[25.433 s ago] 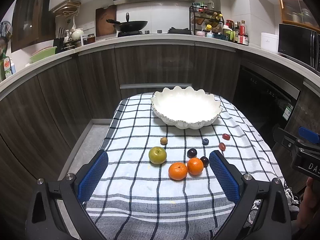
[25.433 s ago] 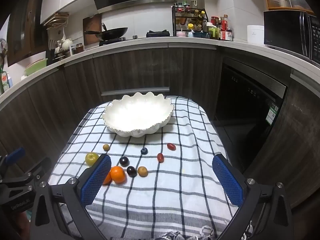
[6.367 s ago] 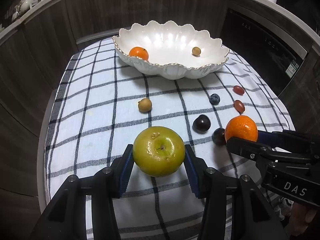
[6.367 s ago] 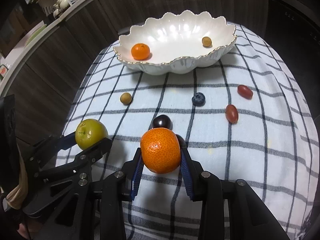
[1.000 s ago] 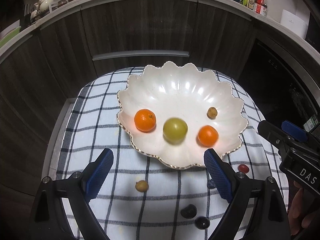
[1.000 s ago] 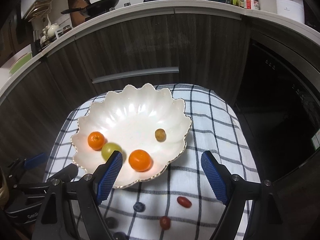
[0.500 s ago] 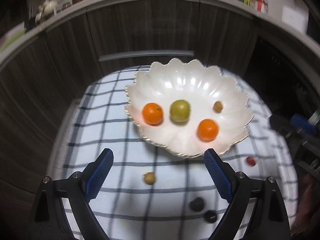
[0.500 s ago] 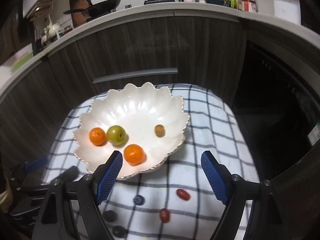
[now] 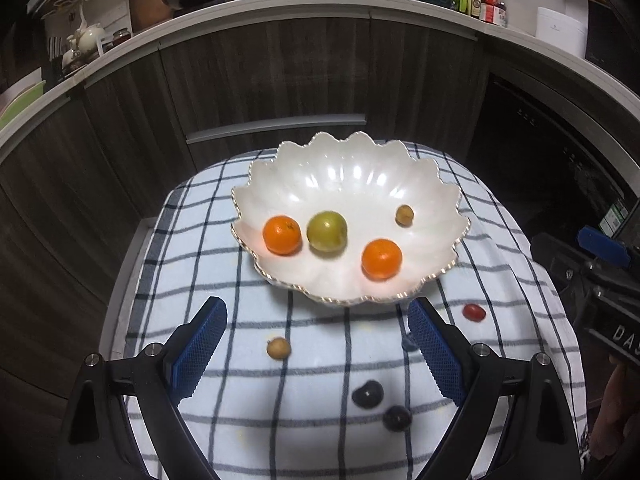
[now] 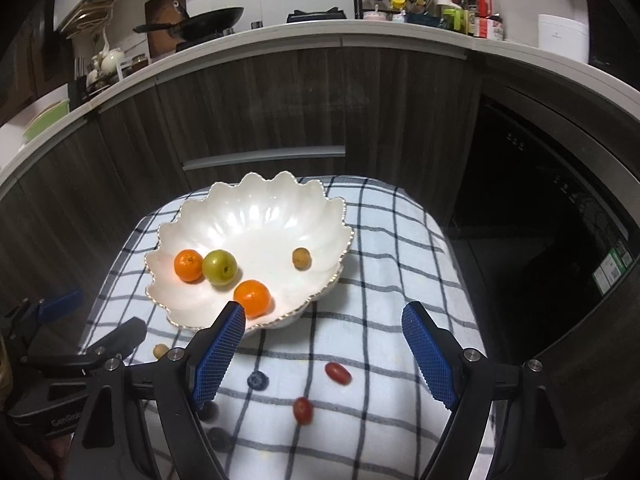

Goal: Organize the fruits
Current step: 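Withdraw both open tools from the bowl back toward the remaining fruits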

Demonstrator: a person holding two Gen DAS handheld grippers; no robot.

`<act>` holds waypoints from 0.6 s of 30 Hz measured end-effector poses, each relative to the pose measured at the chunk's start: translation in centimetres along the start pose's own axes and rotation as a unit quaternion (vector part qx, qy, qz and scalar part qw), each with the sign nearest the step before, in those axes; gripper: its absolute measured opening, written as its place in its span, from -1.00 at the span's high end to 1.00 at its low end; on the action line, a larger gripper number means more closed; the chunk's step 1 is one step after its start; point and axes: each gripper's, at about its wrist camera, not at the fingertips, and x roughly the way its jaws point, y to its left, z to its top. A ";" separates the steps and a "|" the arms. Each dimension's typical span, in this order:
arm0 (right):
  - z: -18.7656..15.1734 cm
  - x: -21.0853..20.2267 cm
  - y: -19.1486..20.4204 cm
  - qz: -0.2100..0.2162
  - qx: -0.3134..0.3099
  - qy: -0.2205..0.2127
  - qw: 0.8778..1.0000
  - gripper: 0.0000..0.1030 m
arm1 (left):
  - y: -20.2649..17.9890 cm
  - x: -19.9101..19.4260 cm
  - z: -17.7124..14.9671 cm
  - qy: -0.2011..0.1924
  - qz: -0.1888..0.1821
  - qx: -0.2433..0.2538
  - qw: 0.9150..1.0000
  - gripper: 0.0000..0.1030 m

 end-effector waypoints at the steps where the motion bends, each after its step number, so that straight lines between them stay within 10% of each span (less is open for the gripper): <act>1: -0.2 -0.2 -0.2 -0.001 0.001 -0.003 1.000 -0.59 | -0.1 -0.1 -0.3 -0.001 -0.001 0.001 1.000 -0.80; 18: -4.2 0.1 0.0 0.009 -0.004 -0.007 1.000 -0.59 | -0.2 0.6 -4.4 0.004 -0.004 -0.015 1.000 -0.79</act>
